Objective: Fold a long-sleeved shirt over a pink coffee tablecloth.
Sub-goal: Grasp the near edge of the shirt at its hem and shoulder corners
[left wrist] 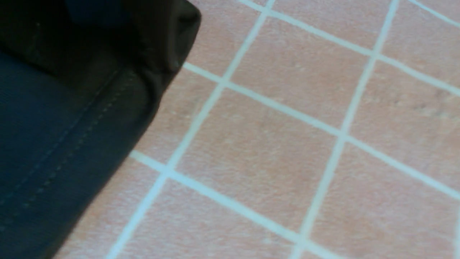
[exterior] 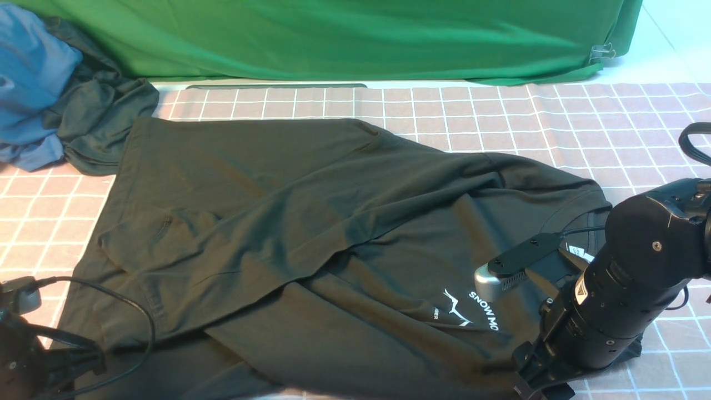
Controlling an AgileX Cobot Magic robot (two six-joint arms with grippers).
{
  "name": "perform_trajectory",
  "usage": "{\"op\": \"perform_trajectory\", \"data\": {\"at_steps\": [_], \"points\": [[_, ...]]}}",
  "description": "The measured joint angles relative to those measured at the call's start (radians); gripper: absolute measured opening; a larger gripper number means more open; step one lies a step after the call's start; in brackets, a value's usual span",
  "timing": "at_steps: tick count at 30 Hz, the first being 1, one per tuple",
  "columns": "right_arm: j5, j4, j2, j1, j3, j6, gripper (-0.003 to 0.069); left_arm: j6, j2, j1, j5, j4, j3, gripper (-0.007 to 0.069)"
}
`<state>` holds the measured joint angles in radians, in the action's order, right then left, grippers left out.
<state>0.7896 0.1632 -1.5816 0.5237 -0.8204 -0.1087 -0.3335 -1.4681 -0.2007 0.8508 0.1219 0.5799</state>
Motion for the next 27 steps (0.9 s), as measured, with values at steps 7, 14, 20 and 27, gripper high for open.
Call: {"op": "perform_trajectory", "data": {"at_steps": [7, 14, 20, 27], "points": [[-0.001, 0.0, 0.0, 0.0, 0.0, -0.005, 0.0532, -0.006, -0.022, 0.001, 0.118, 0.022, 0.06, 0.0026], [-0.003, 0.0, 0.0, 0.0, 0.0, -0.005, 0.0532, -0.029, 0.118, 0.0, 0.197, 0.057, 0.094, 0.0026], [-0.003, 0.0, 0.0, 0.0, 0.0, -0.005, 0.0532, -0.034, 0.258, 0.0, 0.197, 0.061, 0.098, 0.0026], [0.096, -0.078, 0.001, 0.0, -0.038, 0.001, 0.0532, -0.047, 0.309, 0.0, 0.199, 0.061, 0.098, 0.0026]]}}
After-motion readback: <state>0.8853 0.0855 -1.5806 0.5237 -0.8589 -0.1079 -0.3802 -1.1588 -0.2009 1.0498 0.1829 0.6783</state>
